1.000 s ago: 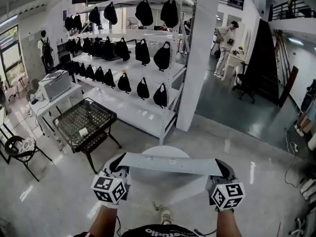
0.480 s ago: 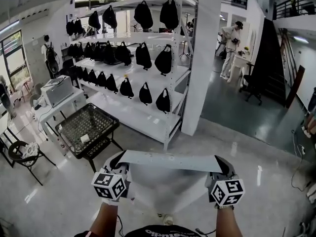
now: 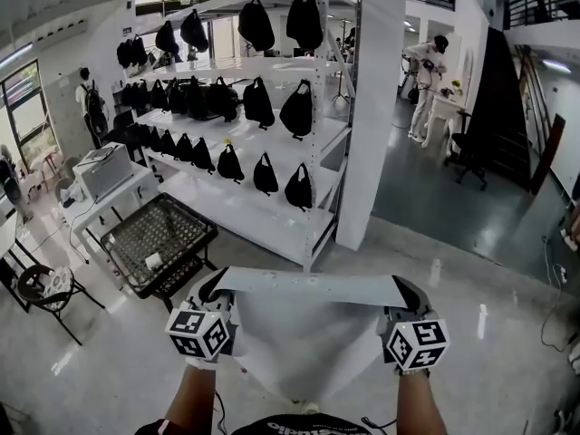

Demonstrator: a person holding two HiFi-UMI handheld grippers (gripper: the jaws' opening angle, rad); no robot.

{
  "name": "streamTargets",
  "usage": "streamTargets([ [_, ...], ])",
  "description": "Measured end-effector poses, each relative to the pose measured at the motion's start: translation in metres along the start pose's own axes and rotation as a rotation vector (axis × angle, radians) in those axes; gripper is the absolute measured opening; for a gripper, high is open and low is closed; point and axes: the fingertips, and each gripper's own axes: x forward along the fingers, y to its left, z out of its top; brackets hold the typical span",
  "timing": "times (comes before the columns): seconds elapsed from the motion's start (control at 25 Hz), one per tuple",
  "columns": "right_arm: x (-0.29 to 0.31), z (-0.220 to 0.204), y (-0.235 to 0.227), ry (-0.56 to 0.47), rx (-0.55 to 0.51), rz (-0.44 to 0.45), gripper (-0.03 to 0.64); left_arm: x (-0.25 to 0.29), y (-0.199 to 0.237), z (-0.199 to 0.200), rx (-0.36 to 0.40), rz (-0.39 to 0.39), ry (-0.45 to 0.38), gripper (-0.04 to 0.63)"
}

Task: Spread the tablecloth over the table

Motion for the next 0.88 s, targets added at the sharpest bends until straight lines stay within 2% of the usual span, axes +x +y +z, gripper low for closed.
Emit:
streamTargets([
  [0.64, 0.069, 0.001, -0.053, 0.002, -0.004, 0.03, 0.031, 0.084, 0.003, 0.007, 0.044, 0.016, 0.007, 0.018],
  [0.88, 0.106, 0.014, -0.071, -0.011, -0.009, 0.03, 0.031, 0.121, 0.011, 0.022, 0.059, 0.022, -0.011, 0.018],
])
